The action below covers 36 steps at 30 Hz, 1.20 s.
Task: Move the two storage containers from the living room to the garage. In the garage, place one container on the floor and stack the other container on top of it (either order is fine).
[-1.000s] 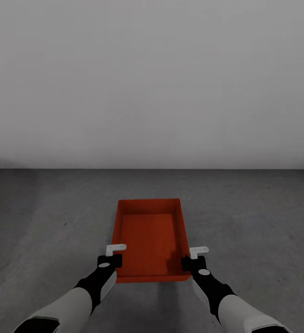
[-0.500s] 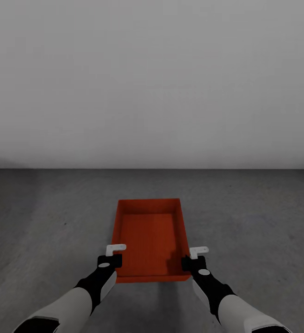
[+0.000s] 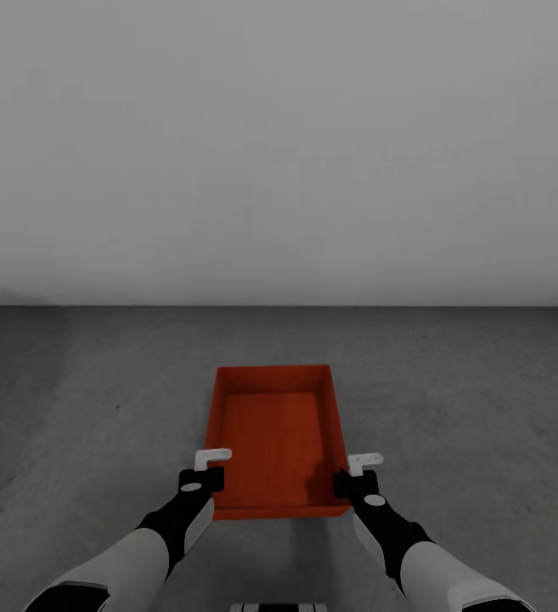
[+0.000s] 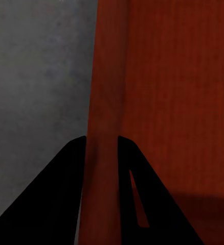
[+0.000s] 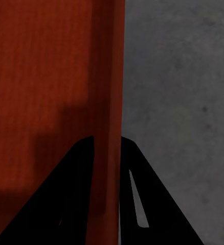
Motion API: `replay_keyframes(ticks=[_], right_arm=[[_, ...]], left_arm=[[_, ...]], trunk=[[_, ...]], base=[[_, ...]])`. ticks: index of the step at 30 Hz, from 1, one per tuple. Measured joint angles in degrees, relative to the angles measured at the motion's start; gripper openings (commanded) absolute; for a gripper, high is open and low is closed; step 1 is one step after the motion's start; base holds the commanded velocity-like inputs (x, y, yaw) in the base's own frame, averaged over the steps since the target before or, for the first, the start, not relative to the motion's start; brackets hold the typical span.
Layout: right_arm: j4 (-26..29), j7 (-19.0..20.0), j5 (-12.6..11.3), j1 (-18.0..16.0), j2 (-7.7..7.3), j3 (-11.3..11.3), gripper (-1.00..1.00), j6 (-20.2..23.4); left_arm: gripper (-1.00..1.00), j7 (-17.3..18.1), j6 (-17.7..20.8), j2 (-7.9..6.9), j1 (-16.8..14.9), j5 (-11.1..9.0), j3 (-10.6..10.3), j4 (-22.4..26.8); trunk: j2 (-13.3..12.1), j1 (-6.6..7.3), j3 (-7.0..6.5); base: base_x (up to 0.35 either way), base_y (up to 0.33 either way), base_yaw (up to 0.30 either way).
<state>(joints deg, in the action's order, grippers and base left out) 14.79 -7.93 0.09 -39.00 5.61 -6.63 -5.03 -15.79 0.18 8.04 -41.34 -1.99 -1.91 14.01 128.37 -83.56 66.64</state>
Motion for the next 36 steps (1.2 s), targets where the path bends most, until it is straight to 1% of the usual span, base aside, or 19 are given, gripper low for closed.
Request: replay_keyframes(ticks=[1,27,28,29,36], right_arm=[[0.00,0.00,0.00,0.00,0.00,0.00,-1.00,0.00],[0.02,-0.02,0.05,-0.01,0.03,0.12,-1.00,-0.18],[0.02,-0.01,0.05,-0.01,0.02,0.10,1.00,-0.17],[-0.14,-0.03,-0.34,0.02,-0.13,1.24,1.00,-0.18],[-0.14,-0.08,-0.32,0.02,-0.15,1.37,1.00,-0.18]], left_arm=[[-1.00,0.00,0.01,0.00,0.00,-0.01,-0.01,0.00],[-1.00,0.00,-0.03,-0.01,0.00,0.00,-0.09,0.16],[1.00,0.00,-0.02,-0.01,0.02,0.00,-0.07,0.17],[1.00,-0.28,-1.10,-0.20,-0.02,0.87,1.29,0.45],[1.00,-0.36,-1.12,-0.23,-0.02,0.97,1.51,0.38]], trunk=[[0.40,-0.22,0.18],[0.42,-0.22,0.18],[0.42,-0.22,0.18],[0.42,-0.22,0.18],[0.42,-0.22,0.18]], base=[[0.000,0.000,0.000],[0.000,0.000,0.000],[0.000,0.000,0.000],[0.000,0.000,0.000],[0.000,0.000,0.000]])
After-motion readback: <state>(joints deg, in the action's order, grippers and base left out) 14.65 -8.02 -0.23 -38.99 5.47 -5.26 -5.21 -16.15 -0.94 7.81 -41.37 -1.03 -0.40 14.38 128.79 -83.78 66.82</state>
